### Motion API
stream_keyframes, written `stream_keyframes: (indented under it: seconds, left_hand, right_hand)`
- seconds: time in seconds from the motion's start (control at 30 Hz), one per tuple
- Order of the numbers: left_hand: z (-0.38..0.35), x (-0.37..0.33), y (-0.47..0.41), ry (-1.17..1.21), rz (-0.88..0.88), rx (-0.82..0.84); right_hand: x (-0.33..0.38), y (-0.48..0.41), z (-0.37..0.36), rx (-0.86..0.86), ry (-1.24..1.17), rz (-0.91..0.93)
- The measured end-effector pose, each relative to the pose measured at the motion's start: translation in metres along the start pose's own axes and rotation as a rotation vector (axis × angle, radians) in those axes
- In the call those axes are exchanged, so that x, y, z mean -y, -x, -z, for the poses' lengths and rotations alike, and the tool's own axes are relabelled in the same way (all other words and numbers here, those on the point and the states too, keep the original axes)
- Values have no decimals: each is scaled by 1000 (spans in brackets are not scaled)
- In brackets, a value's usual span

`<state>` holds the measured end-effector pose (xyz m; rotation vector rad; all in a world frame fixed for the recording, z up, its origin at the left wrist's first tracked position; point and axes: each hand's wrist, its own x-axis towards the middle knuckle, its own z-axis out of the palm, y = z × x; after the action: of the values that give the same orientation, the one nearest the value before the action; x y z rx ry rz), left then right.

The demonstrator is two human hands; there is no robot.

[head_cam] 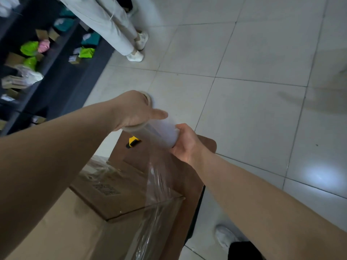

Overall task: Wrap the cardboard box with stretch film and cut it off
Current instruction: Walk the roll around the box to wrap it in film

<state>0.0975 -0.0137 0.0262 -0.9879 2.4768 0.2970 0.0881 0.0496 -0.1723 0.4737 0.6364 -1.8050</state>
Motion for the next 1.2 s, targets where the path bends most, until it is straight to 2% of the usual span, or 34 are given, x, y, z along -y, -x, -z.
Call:
stream_keyframes:
  seconds: [0.3, 0.43, 0.57, 0.7, 0.9, 1.07, 1.2]
  left_hand:
    - [16, 26, -13, -16, 45, -28]
    - [20, 39, -17, 52, 92, -12]
    - [23, 50, -24, 187, 227, -69]
    - [25, 54, -26, 60, 259, -102]
    - [31, 63, -31, 92, 280, -174]
    - [33, 73, -34, 35, 290, -157]
    - [36, 82, -41, 130, 339, -158]
  right_hand:
    - [0, -15, -17, 27, 65, -15]
    - [1, -28, -28, -13, 37, -55]
    - [5, -37, -36, 47, 85, -131]
    - [7, -42, -41, 63, 211, -197]
    - [21, -61, -57, 65, 418, -275]
    - [19, -72, -74, 74, 423, -312]
    - [11, -82, -83, 64, 402, -321]
